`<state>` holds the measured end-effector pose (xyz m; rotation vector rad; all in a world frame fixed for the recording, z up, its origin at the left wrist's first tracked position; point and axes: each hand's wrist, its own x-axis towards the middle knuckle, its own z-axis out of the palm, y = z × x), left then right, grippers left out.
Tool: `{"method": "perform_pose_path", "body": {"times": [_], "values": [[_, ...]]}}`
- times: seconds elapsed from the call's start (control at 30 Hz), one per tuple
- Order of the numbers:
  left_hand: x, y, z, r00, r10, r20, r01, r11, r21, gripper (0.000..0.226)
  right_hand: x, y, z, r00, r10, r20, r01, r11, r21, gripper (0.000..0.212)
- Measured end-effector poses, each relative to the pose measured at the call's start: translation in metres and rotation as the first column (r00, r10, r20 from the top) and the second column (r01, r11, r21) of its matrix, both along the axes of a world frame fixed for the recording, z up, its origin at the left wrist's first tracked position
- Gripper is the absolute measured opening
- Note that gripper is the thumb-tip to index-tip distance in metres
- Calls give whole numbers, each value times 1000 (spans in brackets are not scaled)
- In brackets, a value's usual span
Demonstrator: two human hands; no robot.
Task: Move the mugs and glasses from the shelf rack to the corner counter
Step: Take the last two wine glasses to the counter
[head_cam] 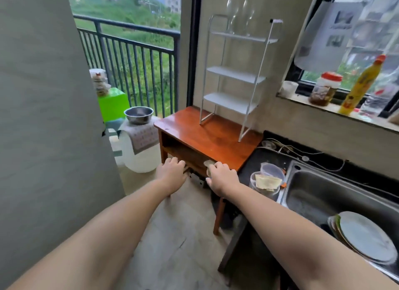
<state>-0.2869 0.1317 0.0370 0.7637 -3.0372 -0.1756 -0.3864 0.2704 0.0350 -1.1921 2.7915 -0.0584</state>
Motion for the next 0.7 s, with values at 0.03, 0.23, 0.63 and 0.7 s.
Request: {"method": "perform_pose_path", "body": {"times": [0.03, 0.23, 0.63, 0.7], "values": [[-10, -17, 1, 1000, 0, -13, 0, 1000, -3, 37, -9, -18, 1, 1000, 5, -8, -5, 1000, -13, 42], [-107, -144, 58, 989, -86, -122, 78, 994, -72, 39, -94, -138, 52, 989, -80, -123, 63, 989, -136, 42], [-303, -247, 203, 888, -292, -354, 273, 956, -104, 39, -261, -236, 215, 917, -353, -189, 265, 889, -373, 40], [-336, -248, 225, 855, -335, -397, 299, 942, -153, 40, -289, -243, 237, 894, -377, -242, 265, 881, -393, 42]]}}
